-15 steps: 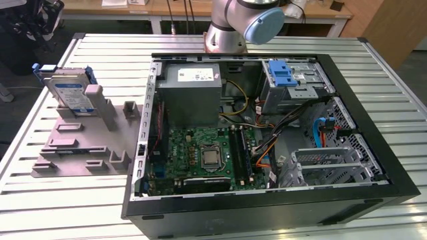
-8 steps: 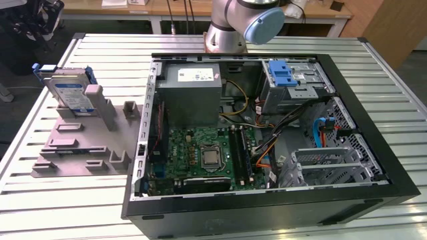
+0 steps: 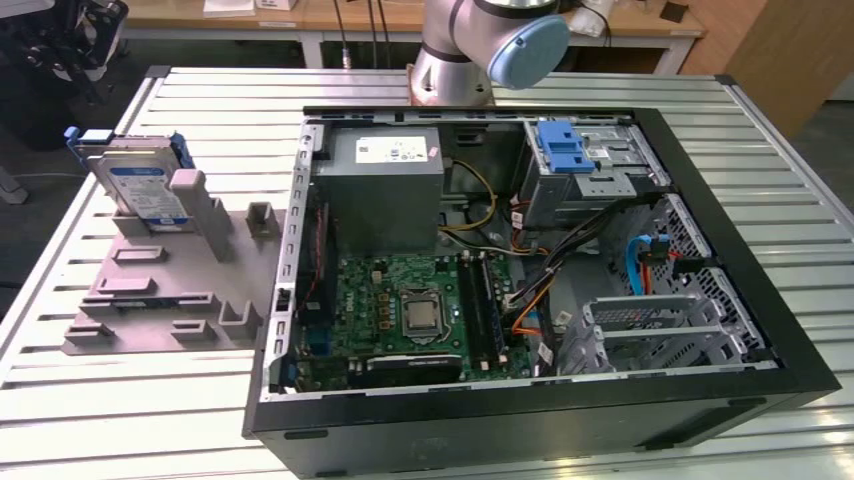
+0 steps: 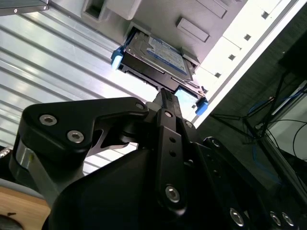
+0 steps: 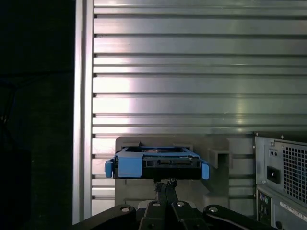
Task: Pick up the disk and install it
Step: 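Pick up the disk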
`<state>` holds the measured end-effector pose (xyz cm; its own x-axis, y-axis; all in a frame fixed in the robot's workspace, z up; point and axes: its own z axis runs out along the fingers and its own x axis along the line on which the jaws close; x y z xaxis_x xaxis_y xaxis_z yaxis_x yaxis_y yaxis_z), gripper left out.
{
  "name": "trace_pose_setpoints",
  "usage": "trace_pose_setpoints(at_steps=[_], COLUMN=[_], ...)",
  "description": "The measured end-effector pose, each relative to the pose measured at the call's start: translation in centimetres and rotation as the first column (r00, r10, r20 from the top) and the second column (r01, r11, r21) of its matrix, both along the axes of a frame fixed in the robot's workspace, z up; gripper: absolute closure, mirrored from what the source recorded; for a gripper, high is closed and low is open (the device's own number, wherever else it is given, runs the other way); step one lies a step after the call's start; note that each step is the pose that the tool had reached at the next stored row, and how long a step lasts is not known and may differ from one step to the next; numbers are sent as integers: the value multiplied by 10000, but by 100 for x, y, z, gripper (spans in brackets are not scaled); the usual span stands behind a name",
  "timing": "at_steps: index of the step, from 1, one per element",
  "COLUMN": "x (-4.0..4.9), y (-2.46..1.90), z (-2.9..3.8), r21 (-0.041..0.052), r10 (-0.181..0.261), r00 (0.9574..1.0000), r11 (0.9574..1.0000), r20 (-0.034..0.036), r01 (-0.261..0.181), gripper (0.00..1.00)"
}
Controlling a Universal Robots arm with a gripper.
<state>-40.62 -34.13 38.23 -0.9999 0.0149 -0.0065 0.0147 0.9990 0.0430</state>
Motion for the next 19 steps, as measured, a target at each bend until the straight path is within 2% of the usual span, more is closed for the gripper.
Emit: trace_pose_setpoints(at_steps=[12,16,19], x=[0,0,0], y=[0,0,0], z=[0,-1,-1], r21=[-1,0,0], r10=[167,626,1165], r00=[9999,9980,9932], r11=[9999,9980,9932], r20=[0,1,0], r01=[-167,-626,-1165], gripper=[89,89,89])
